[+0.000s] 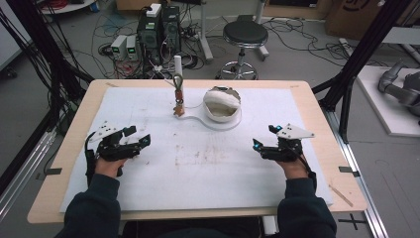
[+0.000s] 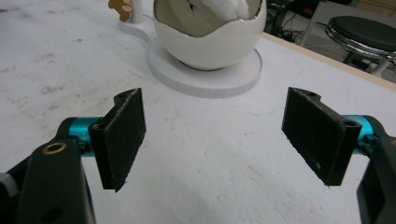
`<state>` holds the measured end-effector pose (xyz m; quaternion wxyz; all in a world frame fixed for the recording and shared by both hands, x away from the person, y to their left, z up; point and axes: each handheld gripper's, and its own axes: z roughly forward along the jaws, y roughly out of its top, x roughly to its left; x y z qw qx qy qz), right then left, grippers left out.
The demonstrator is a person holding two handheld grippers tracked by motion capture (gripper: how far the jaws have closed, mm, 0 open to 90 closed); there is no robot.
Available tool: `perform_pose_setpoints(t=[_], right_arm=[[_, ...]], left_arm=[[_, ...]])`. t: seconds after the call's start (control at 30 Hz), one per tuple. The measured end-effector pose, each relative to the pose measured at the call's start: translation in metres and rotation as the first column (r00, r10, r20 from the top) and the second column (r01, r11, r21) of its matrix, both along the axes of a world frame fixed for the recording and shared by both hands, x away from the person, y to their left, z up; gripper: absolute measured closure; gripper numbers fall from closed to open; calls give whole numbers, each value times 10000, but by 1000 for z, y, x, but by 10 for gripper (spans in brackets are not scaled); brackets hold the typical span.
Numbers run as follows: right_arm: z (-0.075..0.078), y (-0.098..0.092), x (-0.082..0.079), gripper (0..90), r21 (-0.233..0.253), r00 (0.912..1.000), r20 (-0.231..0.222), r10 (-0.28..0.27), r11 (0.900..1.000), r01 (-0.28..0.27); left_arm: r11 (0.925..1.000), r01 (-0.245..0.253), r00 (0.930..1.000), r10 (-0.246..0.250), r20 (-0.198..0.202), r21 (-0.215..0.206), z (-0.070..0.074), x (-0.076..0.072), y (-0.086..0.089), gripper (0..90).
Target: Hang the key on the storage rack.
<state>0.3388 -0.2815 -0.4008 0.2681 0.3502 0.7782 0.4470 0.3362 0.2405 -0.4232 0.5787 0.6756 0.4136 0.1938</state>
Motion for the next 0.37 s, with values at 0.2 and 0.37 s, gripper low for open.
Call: perform_pose_setpoints(t=[0.2, 0.37], right_arm=[[-2, -11, -1, 219, 139, 9993, -94, -365, 9992, 367], [-7, -11, 3, 220, 32, 9992, -227, -344, 9994, 345]], left_arm=[[10000, -36, 10000, 36, -9, -15, -1, 1, 0, 217], [10000, 10, 10000, -9, -58, 80, -1, 4, -3, 217]])
